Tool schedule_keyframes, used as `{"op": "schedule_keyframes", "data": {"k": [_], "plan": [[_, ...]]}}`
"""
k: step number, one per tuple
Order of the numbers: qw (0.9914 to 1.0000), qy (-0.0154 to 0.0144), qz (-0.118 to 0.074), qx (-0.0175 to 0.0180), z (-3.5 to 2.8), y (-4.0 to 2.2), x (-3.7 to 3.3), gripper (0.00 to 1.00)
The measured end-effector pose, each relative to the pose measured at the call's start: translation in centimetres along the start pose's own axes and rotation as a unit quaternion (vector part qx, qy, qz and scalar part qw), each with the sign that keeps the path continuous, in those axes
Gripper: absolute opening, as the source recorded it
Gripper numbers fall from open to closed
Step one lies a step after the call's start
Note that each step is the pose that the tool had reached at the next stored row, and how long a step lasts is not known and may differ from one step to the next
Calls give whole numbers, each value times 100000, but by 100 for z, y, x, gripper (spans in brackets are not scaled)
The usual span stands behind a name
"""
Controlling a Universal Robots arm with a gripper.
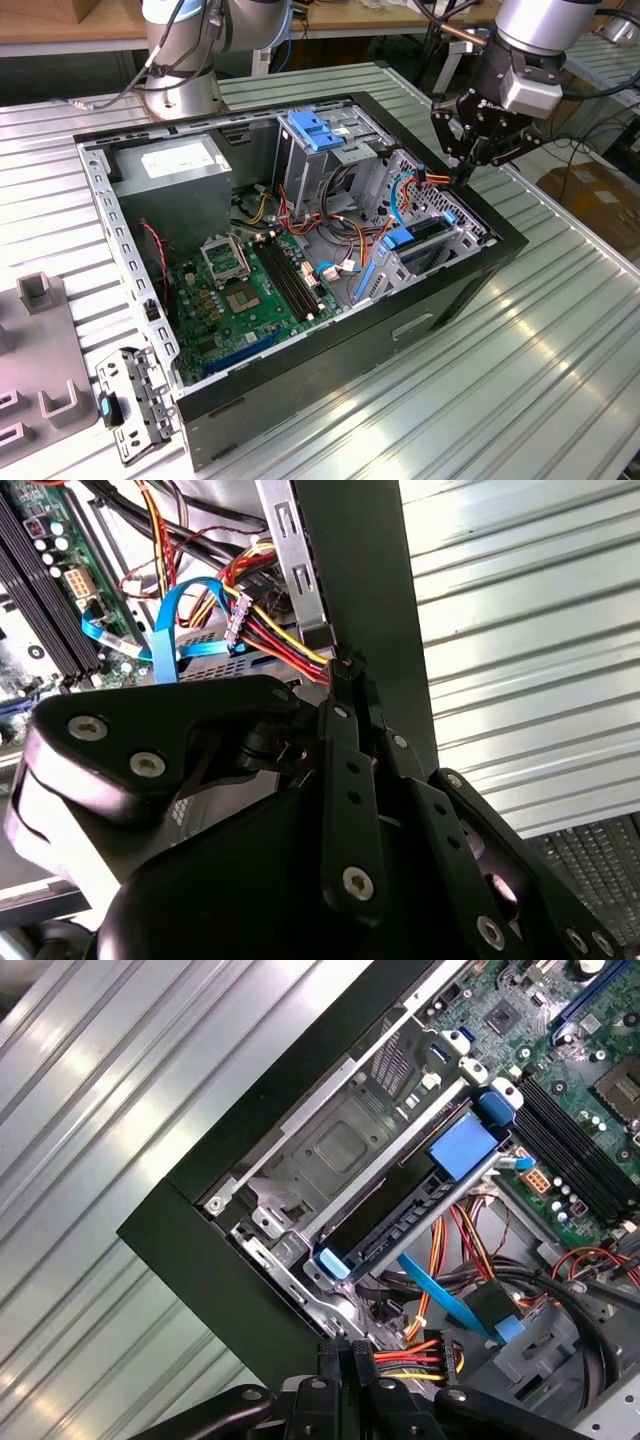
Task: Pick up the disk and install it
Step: 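Insert the first disk wire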
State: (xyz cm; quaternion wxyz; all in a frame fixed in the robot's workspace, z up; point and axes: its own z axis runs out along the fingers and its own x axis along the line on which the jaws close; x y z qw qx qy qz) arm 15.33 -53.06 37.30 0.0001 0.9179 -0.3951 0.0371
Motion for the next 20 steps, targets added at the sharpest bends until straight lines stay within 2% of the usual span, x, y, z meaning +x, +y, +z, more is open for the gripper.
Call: {"op": "schedule_keyframes", "data": {"k": [2,9,12,16,19,20], "plan": [[99986,48,1697,-112,0,1,0,17],[99973,65,2317,-153,-6,66,-62,17],[99864,145,5190,-351,-6,67,-63,17],[99524,281,9719,-663,-6,67,-63,17],[99325,336,11571,-793,-6,66,-63,17],[99165,372,12861,-879,-5,67,-63,17]]}}
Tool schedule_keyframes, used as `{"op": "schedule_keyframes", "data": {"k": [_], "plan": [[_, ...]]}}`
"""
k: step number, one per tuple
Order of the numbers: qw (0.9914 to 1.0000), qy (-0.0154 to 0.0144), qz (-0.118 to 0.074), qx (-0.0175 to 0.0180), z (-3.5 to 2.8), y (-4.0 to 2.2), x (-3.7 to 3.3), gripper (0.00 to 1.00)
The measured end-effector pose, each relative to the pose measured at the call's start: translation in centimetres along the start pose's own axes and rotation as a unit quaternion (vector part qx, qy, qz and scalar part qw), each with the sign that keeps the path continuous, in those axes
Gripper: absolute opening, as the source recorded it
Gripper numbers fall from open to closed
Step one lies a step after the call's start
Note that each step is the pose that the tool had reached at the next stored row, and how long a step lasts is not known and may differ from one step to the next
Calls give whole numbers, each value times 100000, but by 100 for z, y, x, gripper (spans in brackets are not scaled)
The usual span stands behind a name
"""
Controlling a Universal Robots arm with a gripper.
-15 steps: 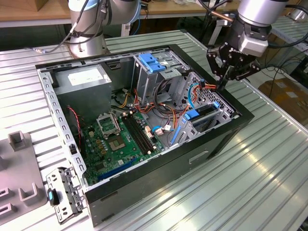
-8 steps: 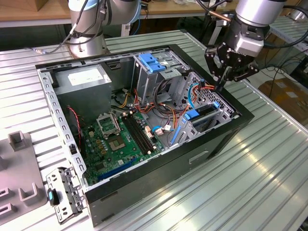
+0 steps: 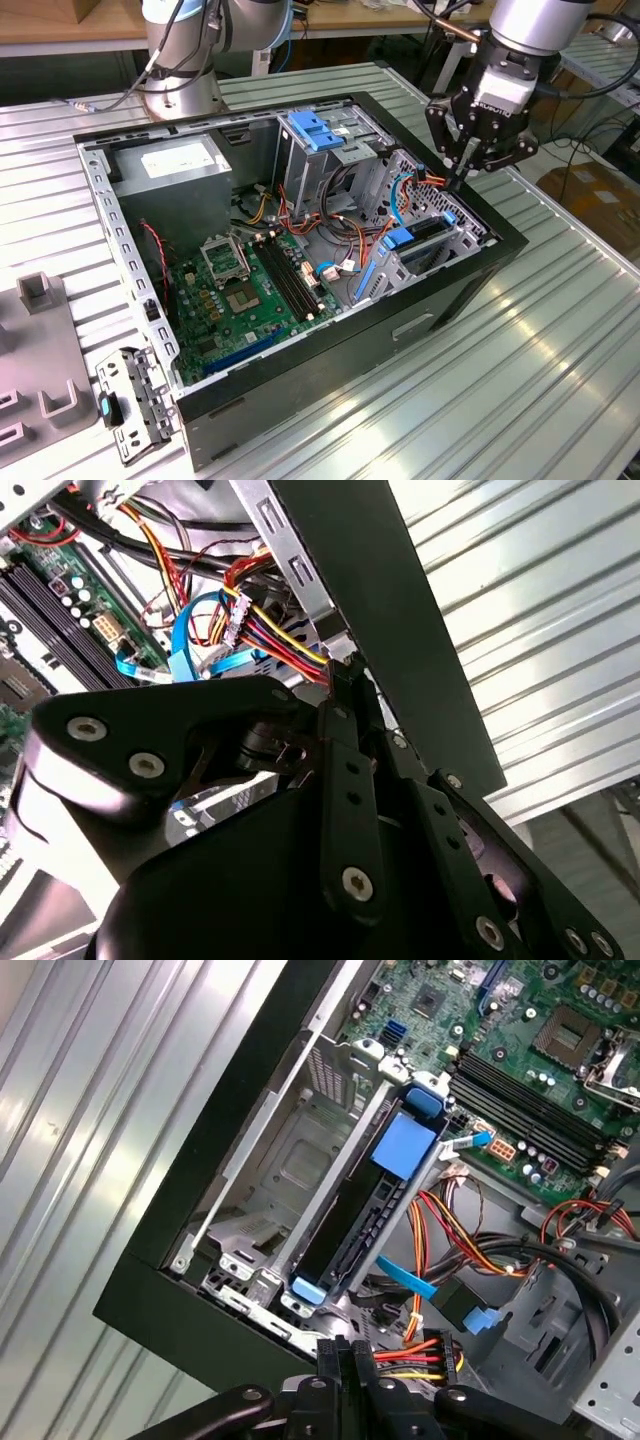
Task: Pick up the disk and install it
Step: 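Insert the first disk wire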
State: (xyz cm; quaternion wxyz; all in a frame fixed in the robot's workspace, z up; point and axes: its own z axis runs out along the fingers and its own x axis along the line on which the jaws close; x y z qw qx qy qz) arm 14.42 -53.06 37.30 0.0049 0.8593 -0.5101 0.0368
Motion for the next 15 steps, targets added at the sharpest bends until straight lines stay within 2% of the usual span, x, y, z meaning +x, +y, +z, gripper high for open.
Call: {"op": "schedule_keyframes", "data": {"k": [2,4,9,11,13,15], "plan": [[99989,42,1447,-97,0,0,0,17],[99939,102,3479,-238,0,0,0,17],[99793,191,6406,-439,0,0,0,17],[99722,216,7432,-507,0,0,0,17],[99588,264,9040,-616,0,0,0,17],[99492,293,10037,-687,0,0,0,17]]}}
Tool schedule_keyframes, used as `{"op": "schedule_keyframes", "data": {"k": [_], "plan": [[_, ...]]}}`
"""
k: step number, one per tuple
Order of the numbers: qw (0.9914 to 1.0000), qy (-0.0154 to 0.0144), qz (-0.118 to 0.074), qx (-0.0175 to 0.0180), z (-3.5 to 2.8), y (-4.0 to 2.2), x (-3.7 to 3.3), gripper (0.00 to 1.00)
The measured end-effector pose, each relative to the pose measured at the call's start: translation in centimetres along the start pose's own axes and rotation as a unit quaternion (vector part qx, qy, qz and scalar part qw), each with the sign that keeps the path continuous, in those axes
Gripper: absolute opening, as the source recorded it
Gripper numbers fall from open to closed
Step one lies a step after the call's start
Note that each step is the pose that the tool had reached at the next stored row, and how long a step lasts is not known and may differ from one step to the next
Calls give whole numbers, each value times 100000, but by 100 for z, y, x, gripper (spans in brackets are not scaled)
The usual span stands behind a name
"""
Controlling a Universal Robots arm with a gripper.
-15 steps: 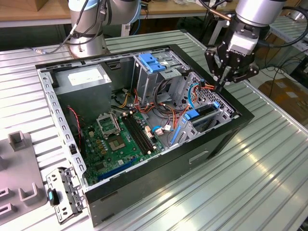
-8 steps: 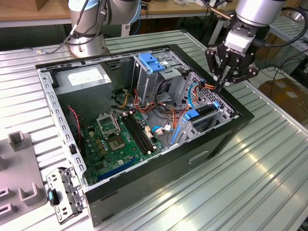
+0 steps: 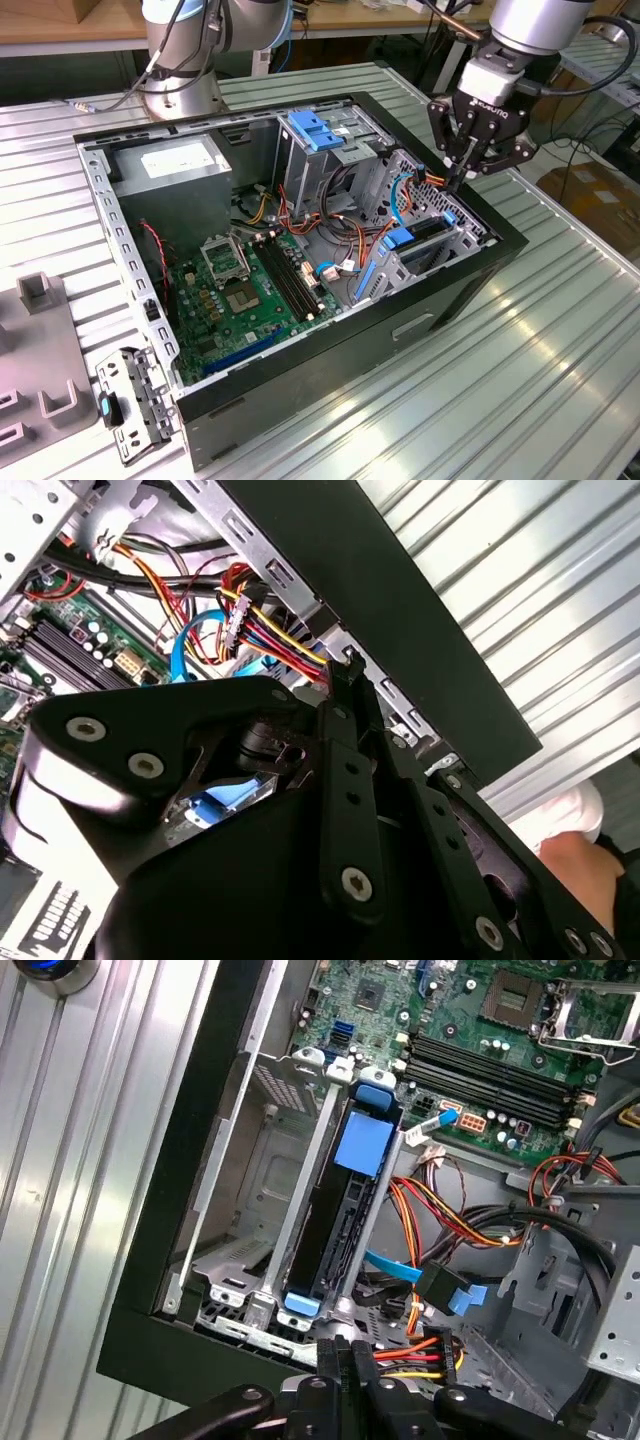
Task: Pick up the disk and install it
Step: 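Insert the first disk wire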
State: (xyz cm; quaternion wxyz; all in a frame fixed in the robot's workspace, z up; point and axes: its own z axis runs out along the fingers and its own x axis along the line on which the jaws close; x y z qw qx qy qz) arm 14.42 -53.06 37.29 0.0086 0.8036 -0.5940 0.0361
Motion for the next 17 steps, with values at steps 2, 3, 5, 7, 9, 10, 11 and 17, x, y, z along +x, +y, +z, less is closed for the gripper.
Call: {"op": "schedule_keyframes", "data": {"k": [2,3,5,7,9,10,11,17], "plan": [[99994,35,1114,-75,0,0,0,17],[99989,43,1484,-97,0,1,-1,17],[99982,56,1889,-130,-2,43,-13,17],[99978,60,2070,-137,-3,55,-16,17],[99933,104,3649,-248,-2,56,-17,17],[99908,128,4279,-291,-3,56,-17,17],[99881,143,4865,-332,-3,56,-17,17],[99762,203,6878,-470,-6,128,-39,17]]}}
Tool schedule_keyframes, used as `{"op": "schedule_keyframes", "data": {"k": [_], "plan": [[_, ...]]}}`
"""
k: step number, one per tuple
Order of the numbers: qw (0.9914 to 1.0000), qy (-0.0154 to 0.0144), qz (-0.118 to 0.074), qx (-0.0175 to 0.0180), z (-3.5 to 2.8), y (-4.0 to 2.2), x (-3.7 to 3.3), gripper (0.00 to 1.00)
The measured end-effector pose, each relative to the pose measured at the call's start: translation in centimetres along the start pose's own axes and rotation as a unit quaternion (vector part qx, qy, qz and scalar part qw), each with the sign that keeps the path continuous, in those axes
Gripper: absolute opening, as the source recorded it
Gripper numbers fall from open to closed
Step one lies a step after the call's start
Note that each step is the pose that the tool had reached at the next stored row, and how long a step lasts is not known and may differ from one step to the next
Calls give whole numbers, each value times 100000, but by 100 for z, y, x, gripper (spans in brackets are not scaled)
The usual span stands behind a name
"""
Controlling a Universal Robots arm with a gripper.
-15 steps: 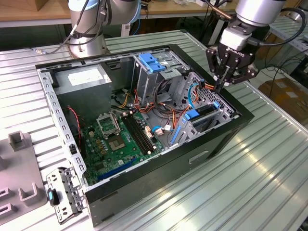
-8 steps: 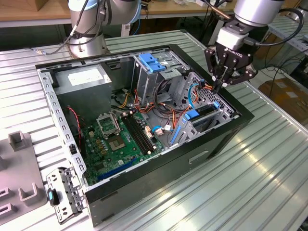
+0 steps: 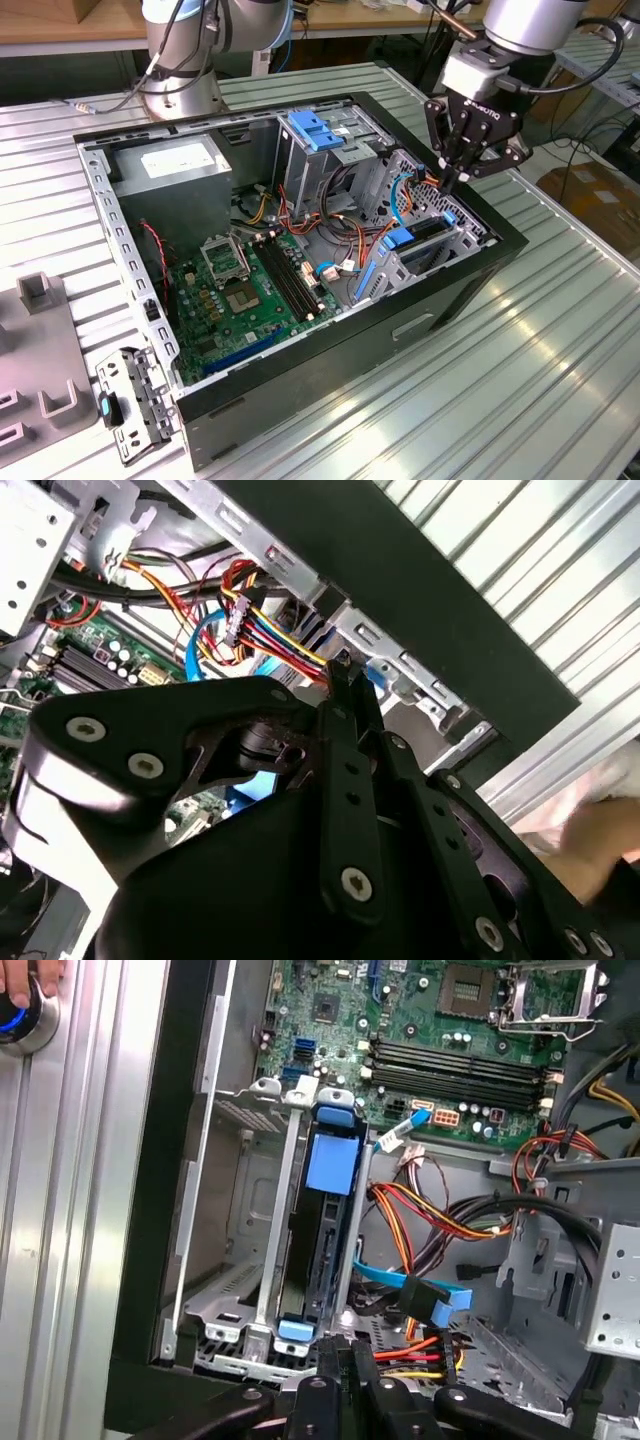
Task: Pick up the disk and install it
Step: 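Insert the first disk wire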
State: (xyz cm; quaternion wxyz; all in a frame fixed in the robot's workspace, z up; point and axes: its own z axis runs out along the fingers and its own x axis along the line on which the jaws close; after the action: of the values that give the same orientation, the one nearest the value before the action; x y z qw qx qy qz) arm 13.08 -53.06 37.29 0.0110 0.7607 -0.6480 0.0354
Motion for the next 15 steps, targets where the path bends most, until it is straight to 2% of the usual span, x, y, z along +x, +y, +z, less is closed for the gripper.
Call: {"op": "schedule_keyframes", "data": {"k": [3,5,8,11,12,14,15], "plan": [[100000,-5,65,-1,-2,83,-13,17],[99998,18,640,-38,-1,94,-14,17],[99992,-256,1267,-52,8,100,7,17],[99979,-267,2003,-139,40,106,41,17],[99956,-231,2941,-204,53,106,41,17],[99834,-140,5746,-384,74,108,40,17],[99822,-135,5951,-396,78,117,38,17]]}}
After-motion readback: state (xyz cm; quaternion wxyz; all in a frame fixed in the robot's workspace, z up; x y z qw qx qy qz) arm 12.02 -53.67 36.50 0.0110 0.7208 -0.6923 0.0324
